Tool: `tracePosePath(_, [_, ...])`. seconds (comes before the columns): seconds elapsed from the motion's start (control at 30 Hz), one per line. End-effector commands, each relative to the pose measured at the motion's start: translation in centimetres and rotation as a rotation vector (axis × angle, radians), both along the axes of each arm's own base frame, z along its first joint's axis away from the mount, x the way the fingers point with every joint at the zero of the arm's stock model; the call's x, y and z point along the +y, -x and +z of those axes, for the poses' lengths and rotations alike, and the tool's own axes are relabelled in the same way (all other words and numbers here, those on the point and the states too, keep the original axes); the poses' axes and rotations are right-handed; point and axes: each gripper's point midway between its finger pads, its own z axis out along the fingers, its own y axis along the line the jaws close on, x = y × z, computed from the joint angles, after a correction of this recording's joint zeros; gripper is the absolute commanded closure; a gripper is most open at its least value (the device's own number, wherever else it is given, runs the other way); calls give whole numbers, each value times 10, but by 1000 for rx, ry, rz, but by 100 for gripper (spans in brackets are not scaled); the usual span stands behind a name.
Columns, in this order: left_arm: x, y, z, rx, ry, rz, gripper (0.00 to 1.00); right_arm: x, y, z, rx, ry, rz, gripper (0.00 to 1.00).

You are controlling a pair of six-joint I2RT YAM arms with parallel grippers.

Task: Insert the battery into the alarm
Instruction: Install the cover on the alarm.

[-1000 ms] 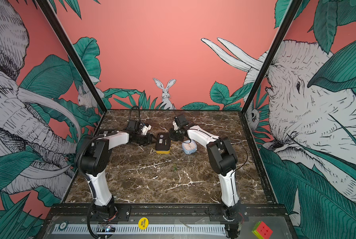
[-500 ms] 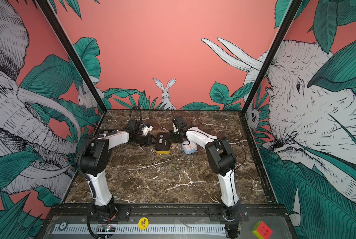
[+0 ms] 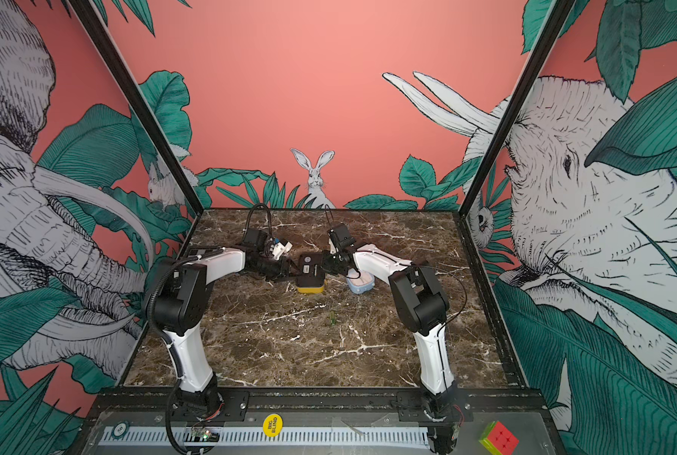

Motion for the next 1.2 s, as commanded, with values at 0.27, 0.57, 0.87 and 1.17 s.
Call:
tracePosePath(0.27, [-4, 4, 6, 2, -1, -33, 53, 5, -6, 13, -27, -46, 12, 100])
tracePosePath(0.57, [2, 0, 8, -35, -44, -10, 50, 2, -9, 10, -1, -46, 25, 100])
tracePosePath(0.87, [9, -6, 11, -70, -82, 19, 49, -1, -15, 6, 12, -36, 41, 100])
tracePosePath(1.17, [13, -8, 9, -66, -89, 32, 49, -1, -14, -3, 32, -23, 50, 100])
